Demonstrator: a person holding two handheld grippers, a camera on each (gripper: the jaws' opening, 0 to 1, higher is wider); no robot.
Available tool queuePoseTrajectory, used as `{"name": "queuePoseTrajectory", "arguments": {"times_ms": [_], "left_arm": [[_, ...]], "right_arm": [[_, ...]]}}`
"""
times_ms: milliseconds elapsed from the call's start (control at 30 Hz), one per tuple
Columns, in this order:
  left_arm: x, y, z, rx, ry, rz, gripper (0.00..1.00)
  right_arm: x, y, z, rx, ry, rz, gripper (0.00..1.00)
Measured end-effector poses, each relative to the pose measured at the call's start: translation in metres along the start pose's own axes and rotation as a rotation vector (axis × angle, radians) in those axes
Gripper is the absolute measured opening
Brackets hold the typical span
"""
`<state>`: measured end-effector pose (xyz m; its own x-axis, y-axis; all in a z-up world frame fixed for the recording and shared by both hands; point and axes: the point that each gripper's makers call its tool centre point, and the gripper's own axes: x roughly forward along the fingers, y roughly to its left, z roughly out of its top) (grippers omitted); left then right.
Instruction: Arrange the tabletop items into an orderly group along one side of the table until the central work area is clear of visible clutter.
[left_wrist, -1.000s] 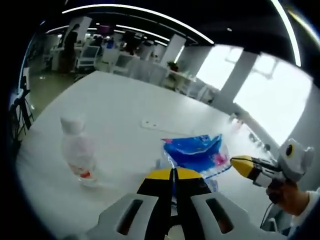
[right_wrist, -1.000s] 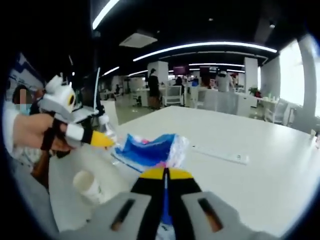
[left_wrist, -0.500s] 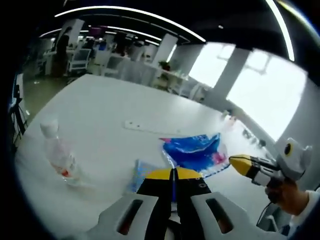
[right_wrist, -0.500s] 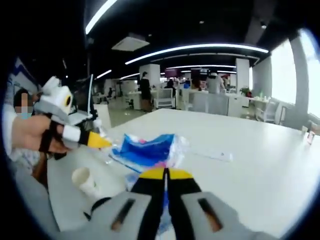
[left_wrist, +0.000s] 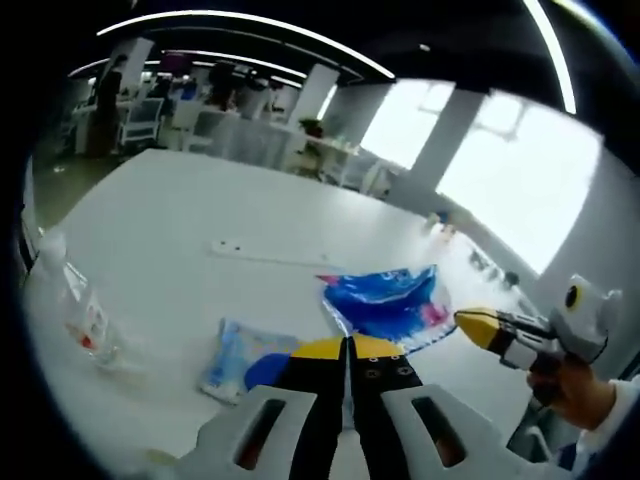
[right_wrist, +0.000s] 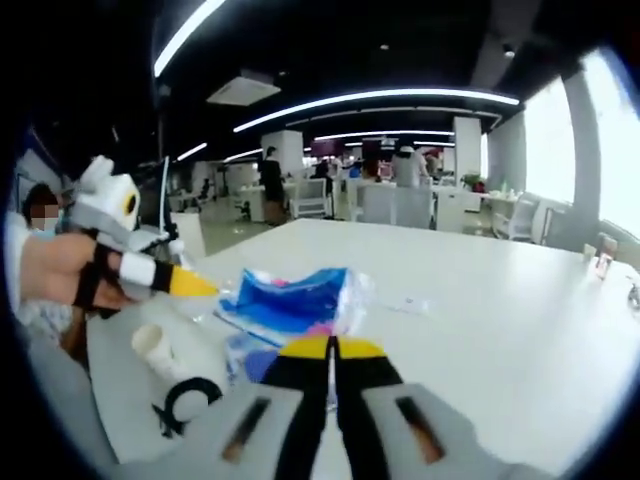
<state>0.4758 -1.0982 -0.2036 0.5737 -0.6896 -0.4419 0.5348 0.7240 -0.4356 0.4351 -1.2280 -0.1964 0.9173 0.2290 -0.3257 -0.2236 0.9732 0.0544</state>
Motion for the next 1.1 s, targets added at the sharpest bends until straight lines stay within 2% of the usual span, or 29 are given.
{"name": "queuePoseTrajectory", "arguments": {"times_ms": [300,467,833,1100], "left_arm": [[0.022,-0.033,-0.010,0.010,0.019,-0.037,0.00],[0.030,-0.044,-0.014,0.013,0.027,-0.054,0.00],[0.040,-0.048,-0.023,0.014,0.047,-0.062,0.00],[0.050,-0.054,-0.042,0.026,0.079,-0.063,0.00]], "right_arm": [[-0.020,-0.035,-0.006,0.006,0.005,-0.047,0.00],[-0.026,-0.047,-0.013,0.015,0.015,-0.064,0.00],[-0.030,-0.055,-0.020,0.023,0.021,-0.077,0.00],[-0.033,-0.066,-0.037,0.028,0.038,-0.083,0.00]]}}
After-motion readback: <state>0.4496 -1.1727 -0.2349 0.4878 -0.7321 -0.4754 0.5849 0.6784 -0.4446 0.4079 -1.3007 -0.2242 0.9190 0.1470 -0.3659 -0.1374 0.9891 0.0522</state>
